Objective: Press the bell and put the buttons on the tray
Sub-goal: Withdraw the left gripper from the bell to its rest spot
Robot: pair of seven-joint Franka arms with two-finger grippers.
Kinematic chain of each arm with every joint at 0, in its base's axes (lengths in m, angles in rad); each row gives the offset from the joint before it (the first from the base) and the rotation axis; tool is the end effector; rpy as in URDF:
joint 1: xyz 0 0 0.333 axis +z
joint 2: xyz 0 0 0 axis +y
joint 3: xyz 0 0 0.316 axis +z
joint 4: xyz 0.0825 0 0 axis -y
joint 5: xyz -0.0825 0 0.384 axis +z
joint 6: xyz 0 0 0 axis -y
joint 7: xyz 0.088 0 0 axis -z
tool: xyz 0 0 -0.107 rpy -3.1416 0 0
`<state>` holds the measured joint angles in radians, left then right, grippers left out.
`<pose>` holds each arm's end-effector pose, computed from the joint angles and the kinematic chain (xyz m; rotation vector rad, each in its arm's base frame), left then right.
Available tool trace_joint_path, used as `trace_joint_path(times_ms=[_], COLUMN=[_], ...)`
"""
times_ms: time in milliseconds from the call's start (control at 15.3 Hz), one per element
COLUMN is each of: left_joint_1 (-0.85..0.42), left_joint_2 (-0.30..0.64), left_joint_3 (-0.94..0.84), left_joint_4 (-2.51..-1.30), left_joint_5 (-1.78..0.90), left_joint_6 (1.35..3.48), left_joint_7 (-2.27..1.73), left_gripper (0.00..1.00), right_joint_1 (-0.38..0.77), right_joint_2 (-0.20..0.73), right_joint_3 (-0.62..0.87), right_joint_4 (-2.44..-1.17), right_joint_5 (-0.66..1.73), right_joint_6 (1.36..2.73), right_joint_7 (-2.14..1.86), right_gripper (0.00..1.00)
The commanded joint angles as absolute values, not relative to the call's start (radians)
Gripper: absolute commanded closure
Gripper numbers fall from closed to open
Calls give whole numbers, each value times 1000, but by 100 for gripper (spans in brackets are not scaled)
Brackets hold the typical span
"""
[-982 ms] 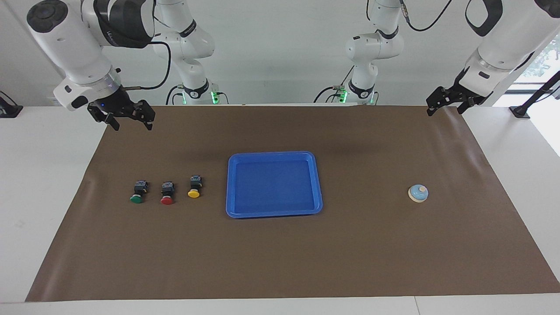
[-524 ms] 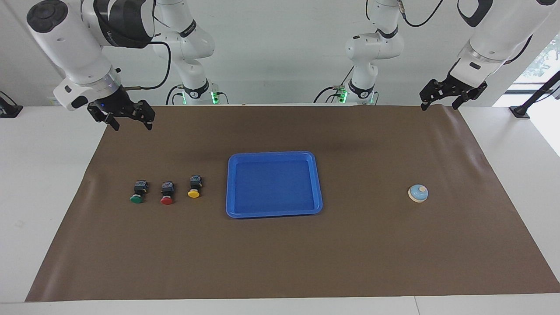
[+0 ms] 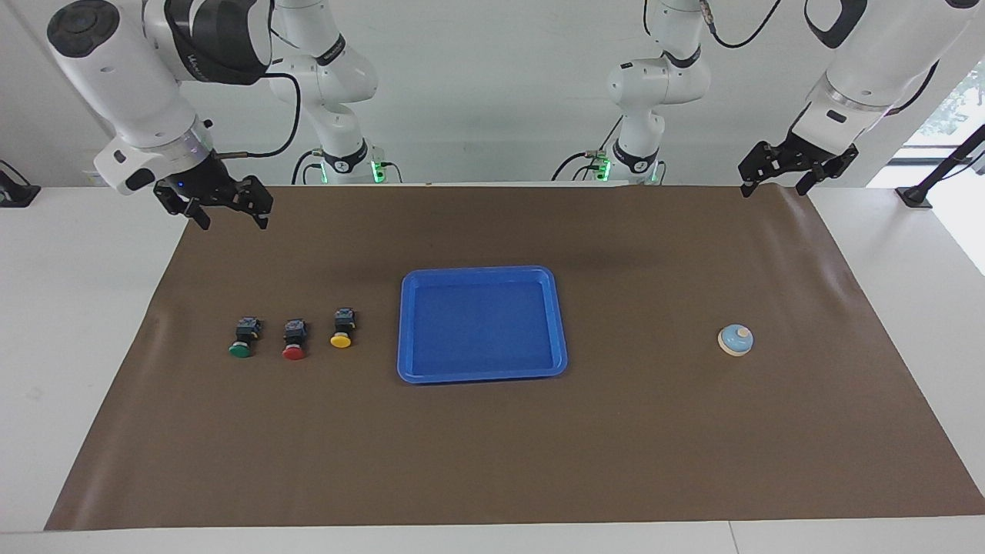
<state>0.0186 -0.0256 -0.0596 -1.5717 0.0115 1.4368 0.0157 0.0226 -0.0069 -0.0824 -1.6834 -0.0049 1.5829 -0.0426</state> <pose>0.5316 -0.0209 0.6270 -3.1214 0.0869 0.1706 0.5475 -0.0334 0.5763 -3.1376 0.0265 0.1471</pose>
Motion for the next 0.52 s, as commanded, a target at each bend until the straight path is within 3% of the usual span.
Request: trace_joint_path(times_ms=[0,262,458], left_joint_1=[8,8,8], left_joint_2=[-12,-3,-3], left_joint_3=[-54,-55,-58], left_joint_4=[-1585,-1626,-1582], left_joint_5=[2,0,-2], left_joint_6=[1448,1485,1442], left_joint_7=[12,15,11], left_gripper=[0,0,0], right_joint_1=[17,17,8], right_joint_2=[-14,-14,-14], right_joint_3=[-77,-77,-77], right_joint_4=[-1680,-1680,-1680], right_joint_5=[-12,-12,-12], right_joint_6=[1568,1568,1560], right_joint_7=[-58,-57,-57], right_gripper=[0,0,0])
